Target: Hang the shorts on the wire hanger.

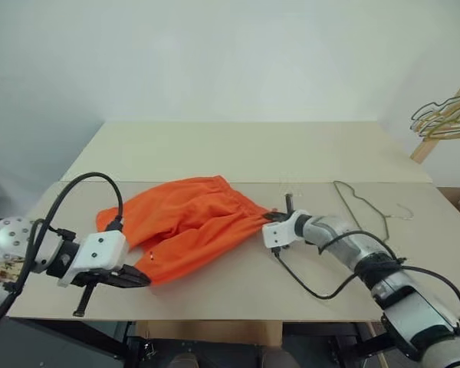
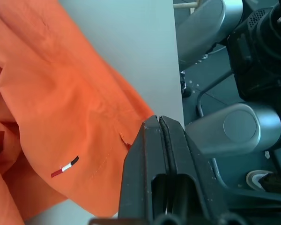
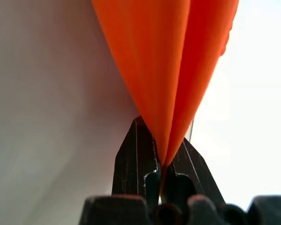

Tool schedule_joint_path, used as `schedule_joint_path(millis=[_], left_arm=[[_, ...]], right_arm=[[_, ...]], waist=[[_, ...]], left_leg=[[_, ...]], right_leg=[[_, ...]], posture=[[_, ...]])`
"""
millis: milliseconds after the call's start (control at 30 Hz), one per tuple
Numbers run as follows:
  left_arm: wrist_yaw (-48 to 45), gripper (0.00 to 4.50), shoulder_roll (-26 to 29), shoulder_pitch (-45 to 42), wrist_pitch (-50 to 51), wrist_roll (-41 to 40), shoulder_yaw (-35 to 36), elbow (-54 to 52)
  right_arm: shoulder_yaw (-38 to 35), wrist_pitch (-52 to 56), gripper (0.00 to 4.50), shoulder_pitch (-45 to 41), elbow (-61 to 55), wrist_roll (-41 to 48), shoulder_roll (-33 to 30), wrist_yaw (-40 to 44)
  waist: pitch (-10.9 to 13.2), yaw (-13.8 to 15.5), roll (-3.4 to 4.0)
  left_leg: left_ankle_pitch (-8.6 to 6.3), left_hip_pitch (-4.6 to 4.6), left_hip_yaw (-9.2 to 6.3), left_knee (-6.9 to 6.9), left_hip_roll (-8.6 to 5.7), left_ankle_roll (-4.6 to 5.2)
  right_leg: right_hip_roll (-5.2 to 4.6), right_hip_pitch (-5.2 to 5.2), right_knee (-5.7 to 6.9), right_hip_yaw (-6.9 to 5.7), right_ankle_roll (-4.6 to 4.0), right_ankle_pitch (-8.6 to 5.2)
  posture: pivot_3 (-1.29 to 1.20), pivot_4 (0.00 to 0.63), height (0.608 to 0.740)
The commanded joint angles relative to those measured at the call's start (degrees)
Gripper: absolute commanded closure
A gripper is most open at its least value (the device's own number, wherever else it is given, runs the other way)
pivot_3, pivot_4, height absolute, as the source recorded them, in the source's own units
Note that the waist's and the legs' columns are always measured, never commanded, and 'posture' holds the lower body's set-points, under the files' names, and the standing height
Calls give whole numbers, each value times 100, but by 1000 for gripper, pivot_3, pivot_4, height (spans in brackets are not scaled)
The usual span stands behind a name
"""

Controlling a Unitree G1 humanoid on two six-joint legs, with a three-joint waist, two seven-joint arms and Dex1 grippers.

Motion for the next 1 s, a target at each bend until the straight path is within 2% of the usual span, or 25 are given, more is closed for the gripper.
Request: schedule_joint_path(millis=[33, 133, 233, 367, 600, 733, 967, 1000], left_arm=[[46, 4500, -112, -479, -256, 261, -356, 339], [111, 4500, -477, -1303, -743, 757, -924, 1031], [64, 4500, -680, -1789, -858, 856, -1158, 1420], [22, 4500, -768, -2131, -1285, 1070, -1355, 1913], [-111, 4500, -713, -2380, -1779, 1312, -1420, 2379], [-191, 4500, -630, -2171, -1600, 1099, -1290, 2094], [-144, 4500, -577, -1573, -888, 515, -1030, 1239], [-224, 4321, -515, -1484, -761, 381, -986, 1091]], right_arm=[[-667, 847, 4480, 252, -968, 22, -311, 122], [-1185, 1588, 4480, 887, -1835, -172, -680, 166], [-1553, 2089, 4480, 1530, -2684, -279, -953, 370], [-2025, 2729, 4480, 2423, -3766, -449, -1109, 650], [-2456, 3257, 4480, 4007, -5804, 77, -983, 1648], [-2250, 3336, 4480, 4072, -6167, 215, -693, 1847], [-1978, 3446, 4480, 3714, -6023, 109, -462, 2009], [-1957, 3458, 4497, 3665, -5997, 109, -445, 2027]], waist=[[0, -14, 1], [2, -21, 3], [1, -70, 3], [1, -255, 4], [1, -473, 4], [2, -593, 3], [4, -586, 1], [4, -581, 0]], left_leg=[[0, 0, 1, 0, -1, 0], [0, 0, 1, 1, -1, 0], [0, -10, 2, 3, -2, 0], [0, -37, 4, 5, -1, 0], [0, -40, 4, 8, 2, 0], [0, -36, 4, 8, 9, 0], [-1, -36, 3, 7, 12, 1], [-1, -36, 2, 7, 12, 1]], right_leg=[[0, 0, 2, 0, 0, 0], [1, 1, 2, -2, 0, 0], [0, -3, -3, -3, 1, -1], [1, -30, -1, 2, 2, -1], [3, -28, 2, -1, 9, -3], [8, -25, 2, 2, 26, -13], [8, -23, 1, -1, 34, -18], [8, -24, 1, -2, 34, -18]], posture=[[-27, 21, 740], [-79, 17, 740], [-116, 13, 740], [-151, 14, 740], [-160, 21, 740], [-148, 22, 740], [-131, 21, 740], [-131, 21, 740]])
